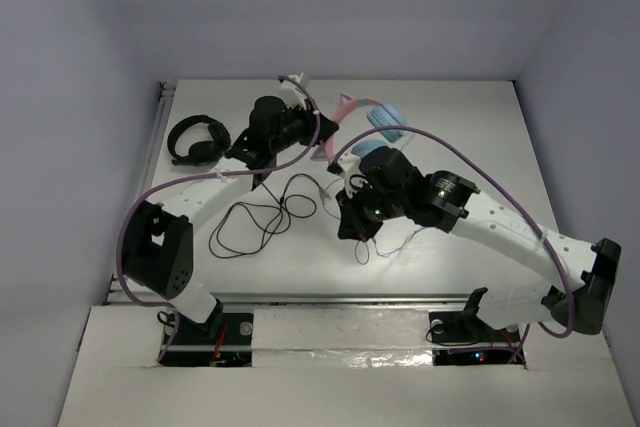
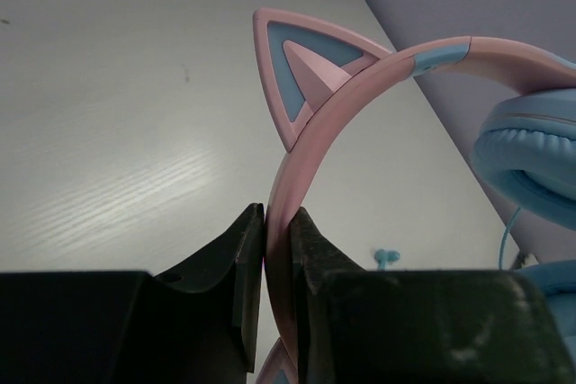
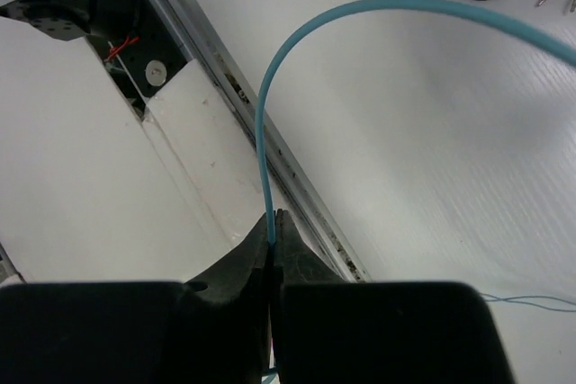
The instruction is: Wrap the headphones
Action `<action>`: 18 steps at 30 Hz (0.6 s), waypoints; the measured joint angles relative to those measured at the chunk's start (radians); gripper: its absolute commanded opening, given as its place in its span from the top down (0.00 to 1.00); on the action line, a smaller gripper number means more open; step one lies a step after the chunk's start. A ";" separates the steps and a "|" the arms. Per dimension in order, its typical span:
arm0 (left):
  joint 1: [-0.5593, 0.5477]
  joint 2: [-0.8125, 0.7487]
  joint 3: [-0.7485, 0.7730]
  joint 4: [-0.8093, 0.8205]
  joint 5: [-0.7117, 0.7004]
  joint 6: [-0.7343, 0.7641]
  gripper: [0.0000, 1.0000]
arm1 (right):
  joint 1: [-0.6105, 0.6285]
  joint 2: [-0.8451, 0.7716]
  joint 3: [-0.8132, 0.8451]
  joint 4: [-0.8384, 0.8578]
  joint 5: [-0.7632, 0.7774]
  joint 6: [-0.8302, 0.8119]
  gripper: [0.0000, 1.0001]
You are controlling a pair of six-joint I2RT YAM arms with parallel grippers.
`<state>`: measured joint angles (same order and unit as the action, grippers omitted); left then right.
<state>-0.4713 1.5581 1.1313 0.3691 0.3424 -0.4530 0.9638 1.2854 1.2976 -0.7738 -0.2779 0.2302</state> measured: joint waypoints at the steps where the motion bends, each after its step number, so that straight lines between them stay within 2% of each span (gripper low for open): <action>1: -0.017 0.004 0.000 -0.001 0.009 0.005 1.00 | 0.000 0.012 0.000 0.005 0.000 0.000 1.00; 7: -0.084 0.015 -0.054 0.020 0.058 0.036 1.00 | 0.000 0.021 0.009 0.039 0.021 0.003 1.00; 18: -0.131 0.010 -0.283 0.036 0.043 0.096 1.00 | -0.041 -0.044 0.071 0.033 0.193 0.035 1.00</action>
<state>-0.6025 1.5681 0.8478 0.4049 0.3855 -0.3569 0.9230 1.2411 1.3689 -0.7406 -0.0845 0.2653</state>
